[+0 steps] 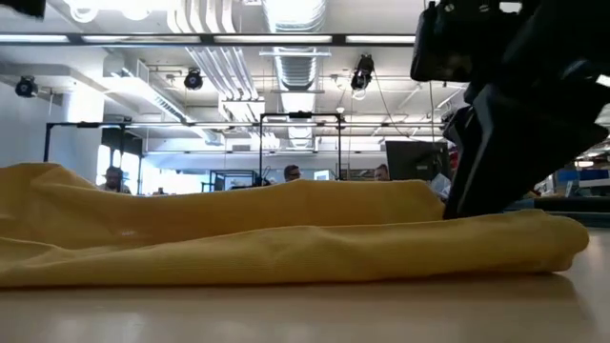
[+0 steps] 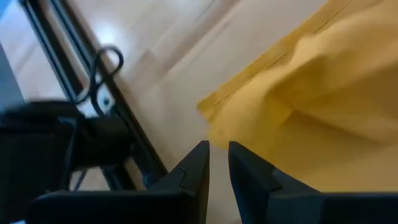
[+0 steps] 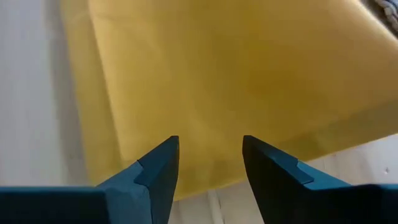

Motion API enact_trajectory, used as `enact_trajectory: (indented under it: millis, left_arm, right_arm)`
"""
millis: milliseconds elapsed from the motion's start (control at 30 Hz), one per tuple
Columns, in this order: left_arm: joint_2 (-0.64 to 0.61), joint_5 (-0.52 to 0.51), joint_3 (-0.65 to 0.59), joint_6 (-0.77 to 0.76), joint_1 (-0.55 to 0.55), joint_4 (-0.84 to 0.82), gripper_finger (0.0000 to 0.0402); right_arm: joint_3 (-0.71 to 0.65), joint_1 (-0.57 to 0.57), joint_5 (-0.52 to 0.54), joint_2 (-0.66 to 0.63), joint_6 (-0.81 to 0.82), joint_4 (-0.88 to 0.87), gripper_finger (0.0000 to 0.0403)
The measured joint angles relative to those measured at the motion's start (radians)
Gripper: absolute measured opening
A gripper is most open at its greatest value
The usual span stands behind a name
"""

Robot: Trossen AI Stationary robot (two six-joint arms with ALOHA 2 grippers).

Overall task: Set table place
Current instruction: Fold the yellow napkin

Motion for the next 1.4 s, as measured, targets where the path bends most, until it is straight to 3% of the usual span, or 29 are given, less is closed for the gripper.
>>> enact_trajectory:
  millis: [267, 500, 800, 1133, 1400]
  left_arm:
    - [0.009, 0.017, -0.05, 0.136, -0.024, 0.372, 0.0045]
    - [0.041, 0.05, -0.027, 0.422, -0.073, 0.434, 0.0042]
    - [0.038, 0.053, -0.043, 0.806, -0.074, 0.483, 0.0105]
    - [0.04, 0.045, -0.14, 0.842, -0.074, 0.675, 0.0159]
    - [0.045, 0.05, -0.158, 0.798, -0.074, 0.693, 0.0118]
  right_arm:
    - [0.0, 0.003, -0.012, 0.002, 0.01, 0.002, 0.0155]
    - [0.0, 0.004, -0.08, 0.003, -0.013, 0.017, 0.0141]
    - [0.0, 0.006, -0.088, 0.003, -0.006, 0.049, 0.0129]
    - [0.0, 0.034, -0.081, 0.003, 0.019, 0.075, 0.0131]
    - [0.0, 0.051, -0.078, 0.003, 0.05, 0.076, 0.0113]
